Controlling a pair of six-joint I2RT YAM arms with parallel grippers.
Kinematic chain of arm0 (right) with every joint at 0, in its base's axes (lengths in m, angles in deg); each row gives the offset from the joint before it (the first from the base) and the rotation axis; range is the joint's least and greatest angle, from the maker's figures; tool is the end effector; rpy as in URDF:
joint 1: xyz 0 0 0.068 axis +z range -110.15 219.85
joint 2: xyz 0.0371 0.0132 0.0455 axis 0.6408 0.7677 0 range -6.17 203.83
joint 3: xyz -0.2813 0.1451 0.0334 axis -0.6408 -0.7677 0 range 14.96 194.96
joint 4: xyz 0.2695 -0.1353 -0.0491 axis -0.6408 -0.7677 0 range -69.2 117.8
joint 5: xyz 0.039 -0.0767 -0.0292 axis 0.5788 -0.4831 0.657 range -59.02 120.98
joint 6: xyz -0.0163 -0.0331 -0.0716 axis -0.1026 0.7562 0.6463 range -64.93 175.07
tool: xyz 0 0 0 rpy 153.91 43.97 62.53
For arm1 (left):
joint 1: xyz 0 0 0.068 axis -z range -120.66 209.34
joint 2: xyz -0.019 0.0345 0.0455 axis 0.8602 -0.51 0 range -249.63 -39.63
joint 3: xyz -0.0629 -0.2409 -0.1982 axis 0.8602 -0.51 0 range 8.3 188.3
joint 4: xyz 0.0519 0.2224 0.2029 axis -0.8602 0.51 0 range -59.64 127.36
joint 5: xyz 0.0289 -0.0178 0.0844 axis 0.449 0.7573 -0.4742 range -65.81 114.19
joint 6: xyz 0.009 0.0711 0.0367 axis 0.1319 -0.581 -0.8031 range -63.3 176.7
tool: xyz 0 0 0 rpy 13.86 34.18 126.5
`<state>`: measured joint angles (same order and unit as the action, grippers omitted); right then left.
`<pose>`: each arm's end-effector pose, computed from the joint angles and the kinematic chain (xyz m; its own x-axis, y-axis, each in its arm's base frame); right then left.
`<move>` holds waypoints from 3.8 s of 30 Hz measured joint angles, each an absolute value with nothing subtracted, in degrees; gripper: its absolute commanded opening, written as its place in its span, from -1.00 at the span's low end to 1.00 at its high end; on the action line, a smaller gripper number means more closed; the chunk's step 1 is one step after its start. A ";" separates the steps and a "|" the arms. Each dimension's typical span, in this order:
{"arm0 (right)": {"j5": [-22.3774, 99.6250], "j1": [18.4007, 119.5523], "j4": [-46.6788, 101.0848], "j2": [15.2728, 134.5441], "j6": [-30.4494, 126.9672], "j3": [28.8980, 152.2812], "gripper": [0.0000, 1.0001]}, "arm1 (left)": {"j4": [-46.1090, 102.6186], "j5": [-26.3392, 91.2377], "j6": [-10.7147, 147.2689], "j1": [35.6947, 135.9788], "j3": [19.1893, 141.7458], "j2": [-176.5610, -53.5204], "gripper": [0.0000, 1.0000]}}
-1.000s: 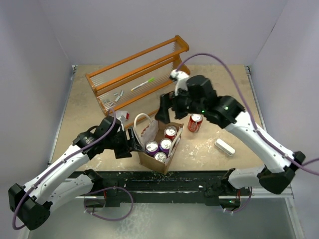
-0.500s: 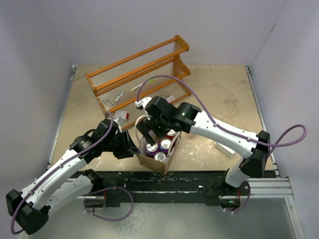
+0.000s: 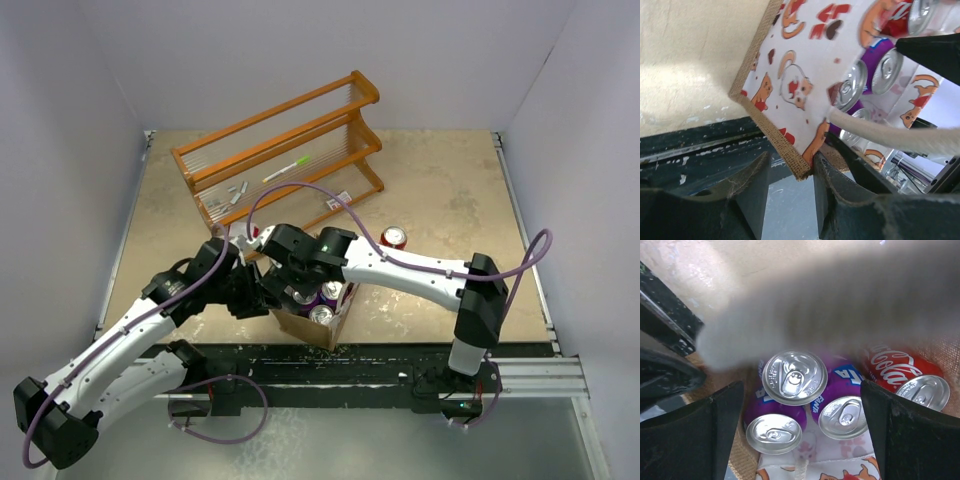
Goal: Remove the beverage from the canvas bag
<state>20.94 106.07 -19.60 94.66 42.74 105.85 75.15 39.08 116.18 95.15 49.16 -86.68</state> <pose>0.1938 0.4095 0.3075 -0.5161 -0.6494 -0.5586 -0.7706 0.6367 -0.0282 0.1465 -0.1277 0.2595 -0.9201 -0.3628 -0.1478 -0.1890 0.7415 -0.6438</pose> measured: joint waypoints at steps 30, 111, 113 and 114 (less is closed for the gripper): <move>21.49 106.96 -6.53 96.09 44.33 95.03 0.49 | 78.17 36.48 118.65 95.11 49.12 -86.77 -0.22; 23.13 103.49 -13.52 74.08 22.56 97.91 -0.91 | 86.59 33.71 118.08 95.15 49.47 -76.80 0.40; 23.08 102.02 -13.70 71.10 22.04 98.11 -0.91 | 86.52 33.51 118.10 95.15 49.44 -76.80 0.41; 23.06 100.82 -14.07 69.49 21.99 98.48 -0.91 | 86.43 33.38 118.13 95.15 49.47 -76.80 0.42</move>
